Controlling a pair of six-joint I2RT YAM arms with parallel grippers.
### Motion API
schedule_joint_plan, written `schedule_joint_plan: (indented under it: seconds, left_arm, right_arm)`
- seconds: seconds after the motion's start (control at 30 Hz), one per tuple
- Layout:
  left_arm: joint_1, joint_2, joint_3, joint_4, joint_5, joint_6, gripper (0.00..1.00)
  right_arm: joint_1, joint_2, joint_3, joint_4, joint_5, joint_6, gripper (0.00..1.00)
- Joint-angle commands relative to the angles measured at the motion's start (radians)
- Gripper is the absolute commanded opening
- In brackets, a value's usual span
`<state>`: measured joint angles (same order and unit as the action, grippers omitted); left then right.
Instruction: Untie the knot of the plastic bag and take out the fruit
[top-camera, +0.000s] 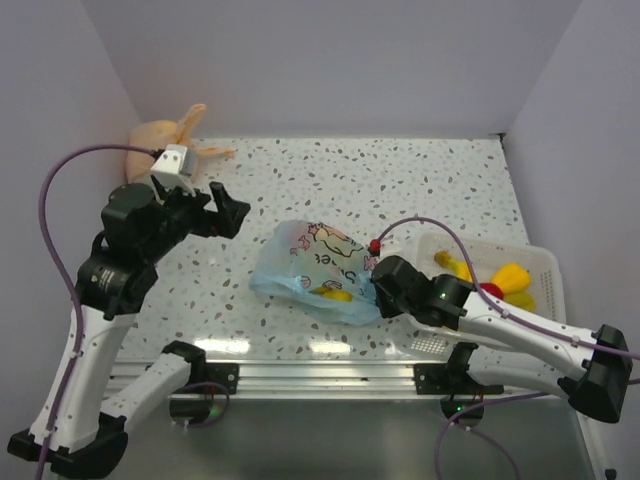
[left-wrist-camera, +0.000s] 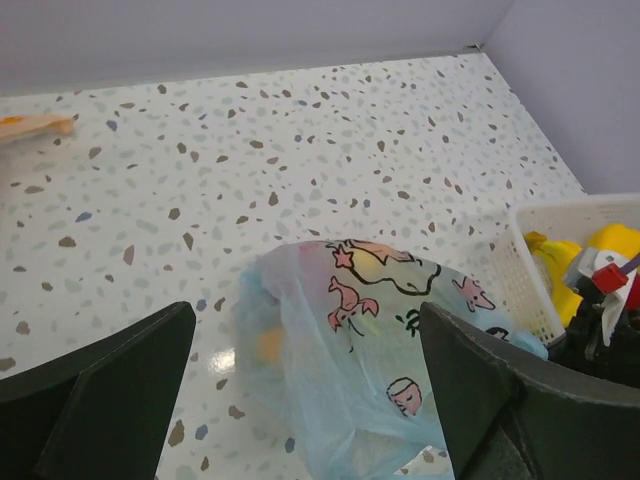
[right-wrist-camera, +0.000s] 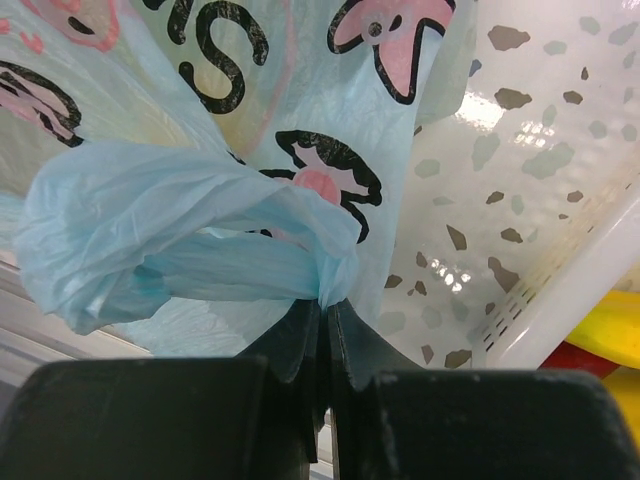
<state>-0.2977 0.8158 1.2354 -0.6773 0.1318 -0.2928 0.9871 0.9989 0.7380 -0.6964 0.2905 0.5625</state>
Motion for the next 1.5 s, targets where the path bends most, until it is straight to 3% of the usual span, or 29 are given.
schedule_joint_plan:
  seconds: [0.0,0.07,0.1,0.2,0.6,0.83,0.93,1.07,1.2,1.27,1.47]
  left_arm:
    - [-0.064,0.123,0.093,-0.025,0.103,0.081,1.00]
    - [-0.148,0.178,0.131,-0.057,0.022,0.093,1.00]
    - [-0.270,0.206,0.166,-0.070,-0.024,0.101,1.00]
    - [-0.458,0.328,0.208,-0.117,-0.180,0.124,1.00]
    - [-0.678,0.545,0.035,-0.067,-0.422,0.169,1.00]
    - [-0.686,0.525,-0.137,0.027,-0.359,0.126,1.00]
    - [-0.687,0.525,-0.185,0.071,-0.400,0.113,1.00]
    - [-0.686,0.530,-0.221,0.143,-0.570,0.064,0.99]
    - [-0.666,0.516,-0.232,0.163,-0.793,-0.037,0.88]
    - [-0.596,0.502,-0.231,0.133,-0.883,-0.095,0.81]
    - [-0.297,0.413,-0.300,0.162,-0.812,-0.157,0.51]
  right_arm:
    - [-0.004,-0.019,0.058,-0.018,0.045,-0.027,0.00]
    - [-0.004,-0.013,0.066,-0.018,0.045,-0.030,0.00]
    - [-0.004,-0.013,0.067,-0.015,0.045,-0.033,0.00]
    - [-0.004,-0.003,0.070,-0.002,0.041,-0.030,0.00]
    - [-0.004,-0.020,0.038,0.058,0.024,0.005,0.00]
    - [-0.004,-0.071,0.001,0.081,0.030,0.059,0.00]
    - [-0.004,-0.071,0.000,0.081,0.033,0.060,0.00]
    - [-0.004,-0.068,0.001,0.083,0.030,0.062,0.00]
    - [-0.004,-0.088,-0.014,0.077,0.026,0.079,0.00]
    - [-0.005,-0.100,-0.025,0.063,0.032,0.083,0.00]
    - [-0.005,-0.141,-0.046,0.032,0.101,0.132,0.00]
